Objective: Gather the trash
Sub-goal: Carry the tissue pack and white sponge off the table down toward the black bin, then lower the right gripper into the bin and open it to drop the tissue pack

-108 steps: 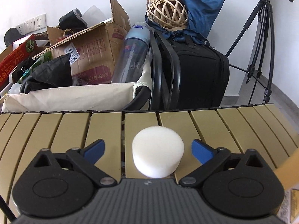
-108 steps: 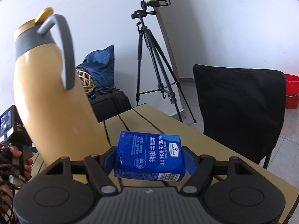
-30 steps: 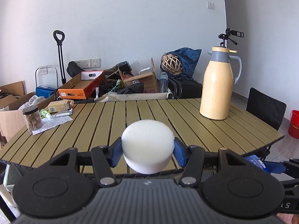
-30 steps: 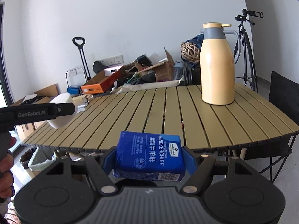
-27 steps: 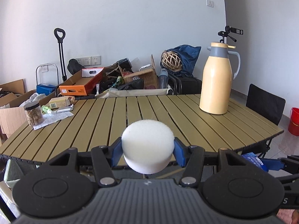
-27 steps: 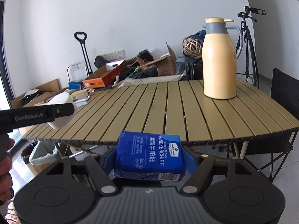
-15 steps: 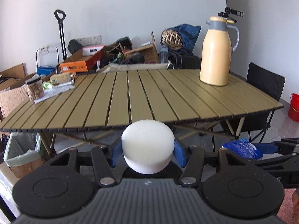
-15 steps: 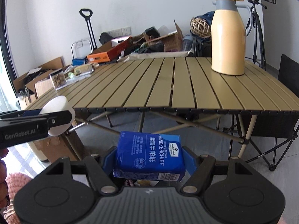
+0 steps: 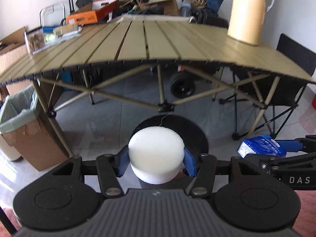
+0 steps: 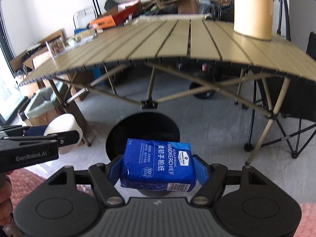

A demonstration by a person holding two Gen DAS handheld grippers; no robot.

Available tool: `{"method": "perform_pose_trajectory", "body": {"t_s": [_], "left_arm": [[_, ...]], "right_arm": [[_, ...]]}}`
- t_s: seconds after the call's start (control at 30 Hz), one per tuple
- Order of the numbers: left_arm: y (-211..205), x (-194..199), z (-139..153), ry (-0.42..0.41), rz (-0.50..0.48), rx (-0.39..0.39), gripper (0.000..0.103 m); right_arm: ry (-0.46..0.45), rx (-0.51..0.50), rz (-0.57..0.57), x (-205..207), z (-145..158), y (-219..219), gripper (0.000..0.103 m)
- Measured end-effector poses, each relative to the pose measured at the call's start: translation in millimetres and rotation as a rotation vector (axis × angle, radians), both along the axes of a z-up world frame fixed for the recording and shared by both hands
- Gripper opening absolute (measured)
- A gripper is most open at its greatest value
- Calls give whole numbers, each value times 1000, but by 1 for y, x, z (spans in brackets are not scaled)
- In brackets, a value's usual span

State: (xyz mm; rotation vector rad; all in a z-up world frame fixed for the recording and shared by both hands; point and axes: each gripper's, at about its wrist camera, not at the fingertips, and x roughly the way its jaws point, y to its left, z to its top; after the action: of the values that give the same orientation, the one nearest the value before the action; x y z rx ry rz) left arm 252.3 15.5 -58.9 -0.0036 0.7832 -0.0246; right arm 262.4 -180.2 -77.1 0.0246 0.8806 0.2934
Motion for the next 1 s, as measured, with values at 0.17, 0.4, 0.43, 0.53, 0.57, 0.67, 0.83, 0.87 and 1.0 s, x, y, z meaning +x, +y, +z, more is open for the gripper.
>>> {"method": "perform_pose_trajectory", "body": {"t_s": [0.17, 0.4, 0.43, 0.53, 0.57, 0.67, 0.83, 0.87, 1.0], "left_arm": [[10, 12, -23, 57, 21, -7, 57], [27, 29, -53, 129, 57, -21, 57], [30, 31, -57, 133, 62, -18, 57], [36, 36, -67, 146, 79, -10, 57], [39, 38, -70, 156, 86, -15, 56], [45, 42, -76, 178, 99, -30, 56], [53, 51, -86, 207, 119, -41, 56], [53, 52, -87, 211, 123, -42, 56], [57, 58, -94, 229, 135, -33, 56]], "right_arm": [[71, -26, -1, 11, -28, 5, 72], [150, -65, -17, 23, -59, 8, 72], [160, -70, -20, 25, -63, 7, 72], [193, -84, -26, 30, -75, 8, 72], [203, -87, -28, 32, -79, 7, 72], [224, -95, -28, 39, -88, 8, 72], [241, -109, -20, 49, -94, 13, 72], [242, -112, -17, 52, -95, 14, 72], [240, -128, 4, 61, -97, 21, 72]]}}
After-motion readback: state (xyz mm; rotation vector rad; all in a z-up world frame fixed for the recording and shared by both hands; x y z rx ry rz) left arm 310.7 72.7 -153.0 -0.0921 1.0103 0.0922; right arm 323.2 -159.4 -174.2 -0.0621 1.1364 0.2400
